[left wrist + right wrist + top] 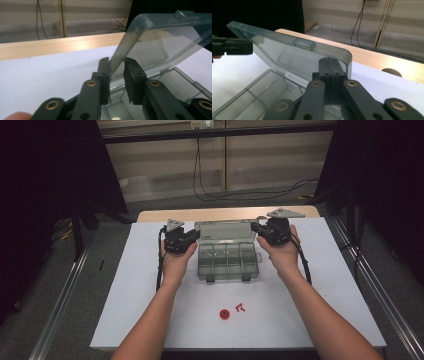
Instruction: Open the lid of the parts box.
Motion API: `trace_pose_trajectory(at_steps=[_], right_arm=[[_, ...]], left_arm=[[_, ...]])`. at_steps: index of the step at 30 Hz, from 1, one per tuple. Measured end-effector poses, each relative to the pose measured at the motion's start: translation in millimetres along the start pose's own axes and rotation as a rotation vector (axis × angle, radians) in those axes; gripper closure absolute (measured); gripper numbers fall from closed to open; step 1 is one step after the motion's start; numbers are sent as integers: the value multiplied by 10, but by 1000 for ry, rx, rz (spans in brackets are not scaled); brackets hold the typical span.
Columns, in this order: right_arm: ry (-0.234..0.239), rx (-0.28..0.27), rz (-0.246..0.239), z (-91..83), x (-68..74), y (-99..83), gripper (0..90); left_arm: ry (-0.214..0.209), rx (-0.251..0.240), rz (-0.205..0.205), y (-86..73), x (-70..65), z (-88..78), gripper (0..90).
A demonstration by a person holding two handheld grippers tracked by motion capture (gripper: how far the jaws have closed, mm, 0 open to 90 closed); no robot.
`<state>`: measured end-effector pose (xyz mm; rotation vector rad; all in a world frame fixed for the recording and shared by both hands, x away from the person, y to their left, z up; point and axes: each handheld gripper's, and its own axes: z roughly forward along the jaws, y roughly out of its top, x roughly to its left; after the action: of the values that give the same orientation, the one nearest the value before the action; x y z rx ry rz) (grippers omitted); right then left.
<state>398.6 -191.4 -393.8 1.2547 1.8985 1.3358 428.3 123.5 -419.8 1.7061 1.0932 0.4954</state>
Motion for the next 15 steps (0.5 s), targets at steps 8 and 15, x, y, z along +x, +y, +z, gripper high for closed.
trace_pose_trajectory(at_steps=[8,15], right_arm=[[94,-80,-29,-92,5,-16,788],[102,-149,-58,-188,19,-12,537]], left_arm=[[-10,-12,-22,16,6,12,808],[-14,-14,-29,19,6,26,823]])
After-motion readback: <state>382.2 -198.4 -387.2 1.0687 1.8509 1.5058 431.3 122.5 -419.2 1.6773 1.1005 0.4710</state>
